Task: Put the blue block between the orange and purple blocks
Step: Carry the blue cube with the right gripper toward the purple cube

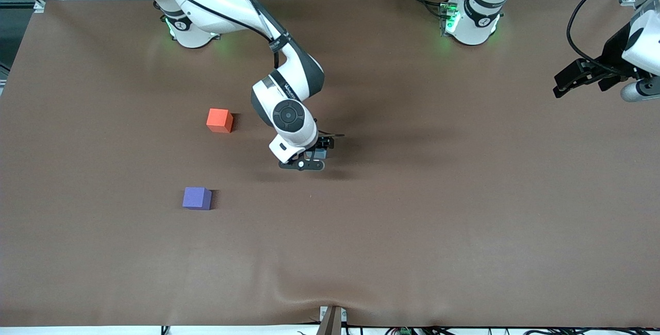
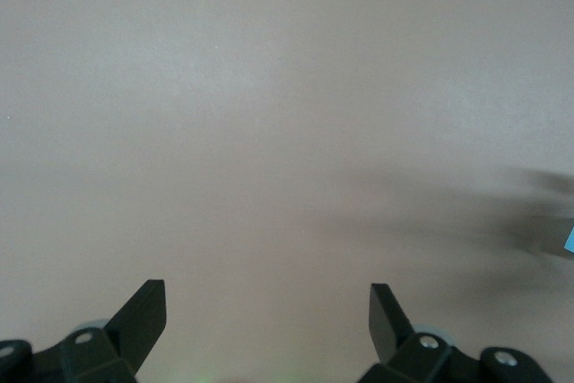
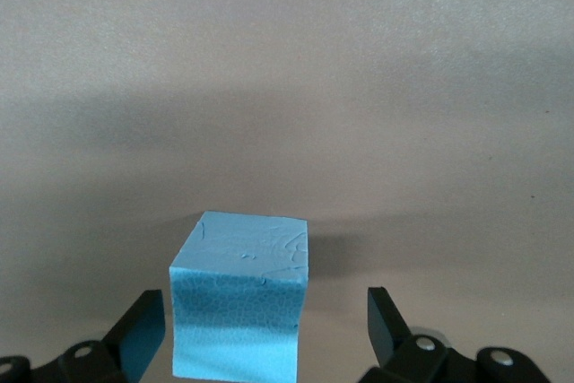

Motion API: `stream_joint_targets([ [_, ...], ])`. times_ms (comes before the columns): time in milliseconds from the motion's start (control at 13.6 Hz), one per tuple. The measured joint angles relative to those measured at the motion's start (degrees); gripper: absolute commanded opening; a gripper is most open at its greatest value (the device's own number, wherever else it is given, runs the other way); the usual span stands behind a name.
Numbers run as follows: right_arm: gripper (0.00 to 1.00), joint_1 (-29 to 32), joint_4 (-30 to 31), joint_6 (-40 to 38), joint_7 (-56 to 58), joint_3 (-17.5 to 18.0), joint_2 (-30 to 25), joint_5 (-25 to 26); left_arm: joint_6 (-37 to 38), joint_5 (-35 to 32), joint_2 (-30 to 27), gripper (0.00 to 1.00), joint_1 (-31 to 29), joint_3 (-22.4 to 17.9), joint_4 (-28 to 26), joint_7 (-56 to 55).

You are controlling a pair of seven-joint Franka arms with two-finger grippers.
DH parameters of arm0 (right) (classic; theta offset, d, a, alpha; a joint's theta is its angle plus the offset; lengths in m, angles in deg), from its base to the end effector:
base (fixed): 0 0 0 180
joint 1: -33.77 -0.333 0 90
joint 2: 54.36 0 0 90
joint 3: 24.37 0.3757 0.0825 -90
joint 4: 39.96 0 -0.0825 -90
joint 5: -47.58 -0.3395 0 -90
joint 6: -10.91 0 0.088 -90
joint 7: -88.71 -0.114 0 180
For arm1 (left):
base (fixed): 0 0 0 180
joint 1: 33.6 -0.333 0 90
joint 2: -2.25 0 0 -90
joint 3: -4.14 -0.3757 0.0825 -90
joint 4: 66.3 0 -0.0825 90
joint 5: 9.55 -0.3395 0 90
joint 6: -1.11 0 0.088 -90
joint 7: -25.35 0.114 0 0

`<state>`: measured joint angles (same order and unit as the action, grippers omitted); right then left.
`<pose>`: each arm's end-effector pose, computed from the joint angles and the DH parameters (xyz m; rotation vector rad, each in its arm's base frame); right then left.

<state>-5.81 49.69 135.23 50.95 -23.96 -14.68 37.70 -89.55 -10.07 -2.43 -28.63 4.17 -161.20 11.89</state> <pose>0.5293 0.4527 0.2974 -3.0741 0.1017 0.2428 0.4785 -0.0408 0.6821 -3.1253 -0.2310 -0.0142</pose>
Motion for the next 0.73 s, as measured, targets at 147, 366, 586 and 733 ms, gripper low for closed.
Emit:
stream_joint_targets([
  [147, 1.00, -0.18, -0.01, 0.01, -0.14, 0.08, 0.02, -0.01, -0.22, 0.00, 0.02, 1.00, 0.03, 0.24, -0.10, 0.00],
  [366, 0.67, -1.04, 0.06, 0.92, -1.45, 0.11, 0.56, -0.01, -0.70, 0.00, 0.21, 1.00, 0.15, 0.42, 0.11, 0.01],
  [586, 0.20, -1.30, 0.06, 1.53, -1.96, 0.10, 1.45, -0.01, -0.98, 0.00, 0.56, 1.00, 0.10, 0.50, 0.63, 0.06],
  [733, 0.00, -1.27, -0.16, 1.52, -1.84, -0.07, 1.44, 0.03, -0.98, 0.00, 0.57, 1.00, -0.06, 1.26, 0.77, 0.06],
])
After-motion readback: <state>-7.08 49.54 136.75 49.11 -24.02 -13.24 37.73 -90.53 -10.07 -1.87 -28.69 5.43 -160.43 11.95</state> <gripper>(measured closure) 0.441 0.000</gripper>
